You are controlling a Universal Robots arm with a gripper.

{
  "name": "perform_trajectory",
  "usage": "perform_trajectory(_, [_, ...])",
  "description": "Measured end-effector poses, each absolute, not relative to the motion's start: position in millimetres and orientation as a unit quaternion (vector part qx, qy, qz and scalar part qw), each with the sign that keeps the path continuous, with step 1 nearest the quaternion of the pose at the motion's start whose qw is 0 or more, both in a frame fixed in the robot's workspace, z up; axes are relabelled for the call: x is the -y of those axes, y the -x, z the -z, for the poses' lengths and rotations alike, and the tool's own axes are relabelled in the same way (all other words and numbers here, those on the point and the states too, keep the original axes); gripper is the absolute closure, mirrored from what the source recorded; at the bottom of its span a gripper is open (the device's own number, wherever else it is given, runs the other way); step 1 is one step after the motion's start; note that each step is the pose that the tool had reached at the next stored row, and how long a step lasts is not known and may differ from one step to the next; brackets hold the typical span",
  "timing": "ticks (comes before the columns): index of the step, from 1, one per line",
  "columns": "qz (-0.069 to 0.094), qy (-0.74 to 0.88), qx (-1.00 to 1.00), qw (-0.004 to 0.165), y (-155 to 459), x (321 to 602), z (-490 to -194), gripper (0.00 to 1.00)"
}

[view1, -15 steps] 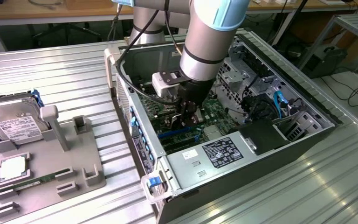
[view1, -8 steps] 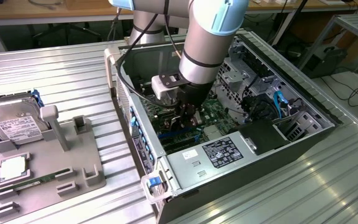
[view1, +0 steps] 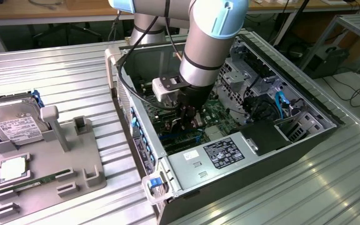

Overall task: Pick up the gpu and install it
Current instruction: 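Press down on the gpu until it lock into place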

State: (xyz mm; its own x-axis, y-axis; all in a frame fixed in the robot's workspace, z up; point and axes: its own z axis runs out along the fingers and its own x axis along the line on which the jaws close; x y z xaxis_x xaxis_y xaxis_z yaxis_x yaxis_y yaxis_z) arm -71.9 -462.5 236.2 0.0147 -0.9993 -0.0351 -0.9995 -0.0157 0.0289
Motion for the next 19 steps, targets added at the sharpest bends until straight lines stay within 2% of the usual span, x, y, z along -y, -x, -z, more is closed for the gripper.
perform_trajectory(19, [-0.023,0.712,-0.701,0.003,72.2,462.2,-226.8,0.71])
